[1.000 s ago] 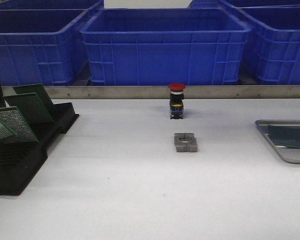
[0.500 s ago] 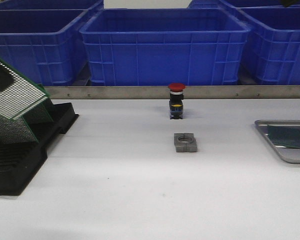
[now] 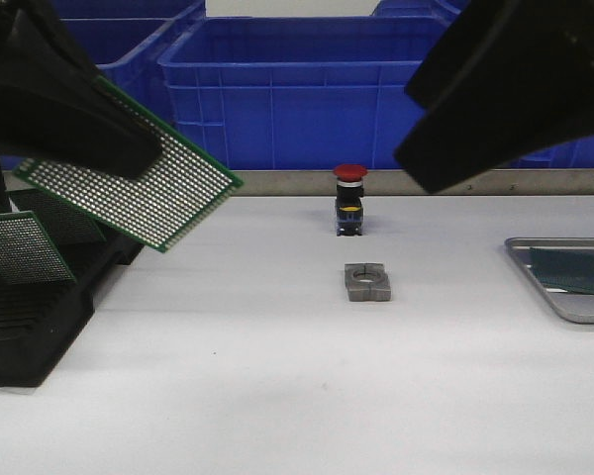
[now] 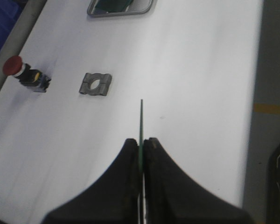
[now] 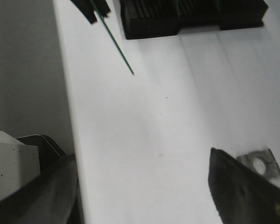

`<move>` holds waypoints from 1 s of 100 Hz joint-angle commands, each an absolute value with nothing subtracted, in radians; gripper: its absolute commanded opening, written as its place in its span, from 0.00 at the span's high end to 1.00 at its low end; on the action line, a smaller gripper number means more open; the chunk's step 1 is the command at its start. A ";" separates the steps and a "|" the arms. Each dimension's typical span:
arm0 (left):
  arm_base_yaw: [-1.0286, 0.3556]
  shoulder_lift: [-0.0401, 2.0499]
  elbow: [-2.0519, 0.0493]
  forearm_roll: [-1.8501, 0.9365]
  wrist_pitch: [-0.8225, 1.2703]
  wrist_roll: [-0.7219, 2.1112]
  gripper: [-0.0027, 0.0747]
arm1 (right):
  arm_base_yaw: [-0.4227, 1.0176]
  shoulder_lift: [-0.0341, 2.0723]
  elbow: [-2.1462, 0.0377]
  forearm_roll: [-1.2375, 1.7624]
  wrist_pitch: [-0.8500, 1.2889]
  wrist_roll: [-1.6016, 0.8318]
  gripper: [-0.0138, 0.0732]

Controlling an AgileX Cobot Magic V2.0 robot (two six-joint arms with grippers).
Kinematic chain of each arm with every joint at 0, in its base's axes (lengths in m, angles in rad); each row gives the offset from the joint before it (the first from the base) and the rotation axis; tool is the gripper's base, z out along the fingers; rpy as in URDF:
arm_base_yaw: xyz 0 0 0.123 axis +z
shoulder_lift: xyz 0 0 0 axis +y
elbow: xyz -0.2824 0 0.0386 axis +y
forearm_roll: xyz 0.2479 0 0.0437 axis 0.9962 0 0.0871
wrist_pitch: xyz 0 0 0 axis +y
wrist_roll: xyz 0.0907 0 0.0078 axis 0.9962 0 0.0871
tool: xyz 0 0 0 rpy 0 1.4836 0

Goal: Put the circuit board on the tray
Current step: 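Grasp the held board's edge with the right gripper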

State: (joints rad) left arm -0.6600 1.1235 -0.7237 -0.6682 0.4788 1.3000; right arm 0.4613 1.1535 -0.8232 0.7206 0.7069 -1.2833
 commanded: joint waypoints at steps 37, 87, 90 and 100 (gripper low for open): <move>-0.767 1.185 -0.753 -0.722 0.382 1.296 0.99 | 0.606 1.345 -0.843 0.945 0.601 -1.451 0.16; -0.767 1.185 -0.753 -0.729 0.380 1.296 0.99 | 0.635 1.389 -0.843 1.058 0.531 -1.530 0.89; -0.767 1.185 -0.753 -0.729 0.380 1.296 0.98 | 0.635 1.389 -0.843 1.058 0.532 -1.529 0.92; -0.767 1.185 -0.753 -0.729 0.380 1.296 0.83 | 0.635 1.389 -0.843 1.065 0.536 -1.529 0.92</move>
State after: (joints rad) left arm -0.7591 1.2020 -0.7237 -0.6959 0.4195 1.3000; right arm 0.6370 1.4166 -0.8190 0.9987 0.5508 -1.5433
